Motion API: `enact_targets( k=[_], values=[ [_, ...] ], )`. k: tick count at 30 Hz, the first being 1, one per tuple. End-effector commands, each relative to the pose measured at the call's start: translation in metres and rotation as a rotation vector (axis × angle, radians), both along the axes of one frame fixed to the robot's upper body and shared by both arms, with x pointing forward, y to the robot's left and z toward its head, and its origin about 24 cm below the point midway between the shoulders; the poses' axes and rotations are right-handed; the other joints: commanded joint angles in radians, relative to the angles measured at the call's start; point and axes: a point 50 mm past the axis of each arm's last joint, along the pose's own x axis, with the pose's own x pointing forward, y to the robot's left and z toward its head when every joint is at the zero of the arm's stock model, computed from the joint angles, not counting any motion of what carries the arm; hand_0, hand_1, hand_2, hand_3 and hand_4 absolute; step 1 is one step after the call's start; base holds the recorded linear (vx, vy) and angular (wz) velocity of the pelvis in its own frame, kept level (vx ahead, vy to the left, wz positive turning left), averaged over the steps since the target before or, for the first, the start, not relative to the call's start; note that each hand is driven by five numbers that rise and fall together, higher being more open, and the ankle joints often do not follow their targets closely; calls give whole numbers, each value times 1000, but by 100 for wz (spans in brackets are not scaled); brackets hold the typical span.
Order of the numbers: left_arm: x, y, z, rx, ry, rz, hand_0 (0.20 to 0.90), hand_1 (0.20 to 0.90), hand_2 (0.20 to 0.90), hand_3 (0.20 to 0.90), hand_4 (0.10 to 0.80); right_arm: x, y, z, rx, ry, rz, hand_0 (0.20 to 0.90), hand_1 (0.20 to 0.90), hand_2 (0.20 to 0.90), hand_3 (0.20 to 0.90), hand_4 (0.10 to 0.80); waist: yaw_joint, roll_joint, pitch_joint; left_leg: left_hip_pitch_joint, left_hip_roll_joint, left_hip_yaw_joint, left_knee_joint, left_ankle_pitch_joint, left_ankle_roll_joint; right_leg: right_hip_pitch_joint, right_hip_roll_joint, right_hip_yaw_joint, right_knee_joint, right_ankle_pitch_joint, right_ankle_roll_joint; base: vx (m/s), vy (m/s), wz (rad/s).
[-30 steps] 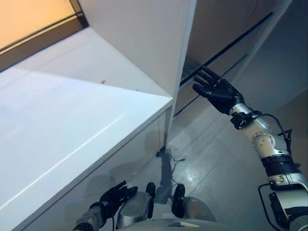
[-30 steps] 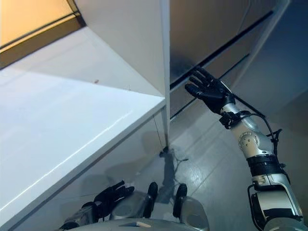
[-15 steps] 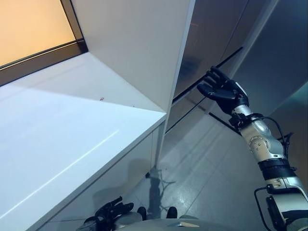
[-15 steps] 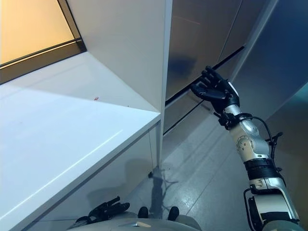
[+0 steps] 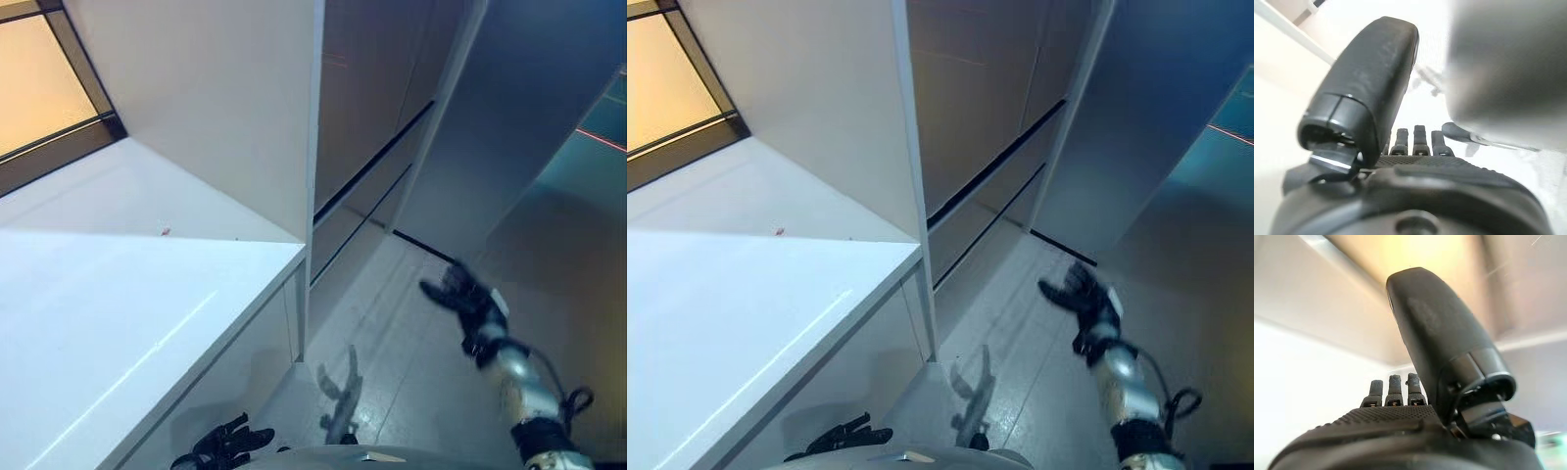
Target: Put drinks into fridge and close the fridge
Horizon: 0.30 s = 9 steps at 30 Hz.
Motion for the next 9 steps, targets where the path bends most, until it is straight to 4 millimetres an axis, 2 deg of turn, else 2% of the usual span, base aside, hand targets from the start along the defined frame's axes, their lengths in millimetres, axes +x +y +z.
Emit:
enact_targets(
  k=[1, 4, 9],
  values=[
    [7, -3, 0, 4, -15, -26, 900, 900, 900, 900, 800, 9, 13, -5, 127, -55, -15, 900, 900, 900, 900, 800, 10, 1, -31, -22, -2, 107, 16, -37, -24, 5, -25, 41, 15, -13, 73, 23, -64, -2],
    [8, -3, 0, 34, -30, -69, 900, 900, 900, 900, 800, -29, 15, -34, 169, 129, -84, 900, 900, 900, 900, 800, 17, 11, -34, -18, -1, 104, 15, -36, -23, 13, -19, 41, 12, -16, 69, 23, -48, -2],
    [7, -7, -2, 54, -35, -104, 900, 900, 900, 900, 800, -87, 18, -59, 155, 438, -134, 900, 900, 900, 900, 800, 16, 34, -33, -15, -3, 98, 21, -37, -19, 18, -11, 46, 14, -22, 62, 0, 0, 0]
  ],
)
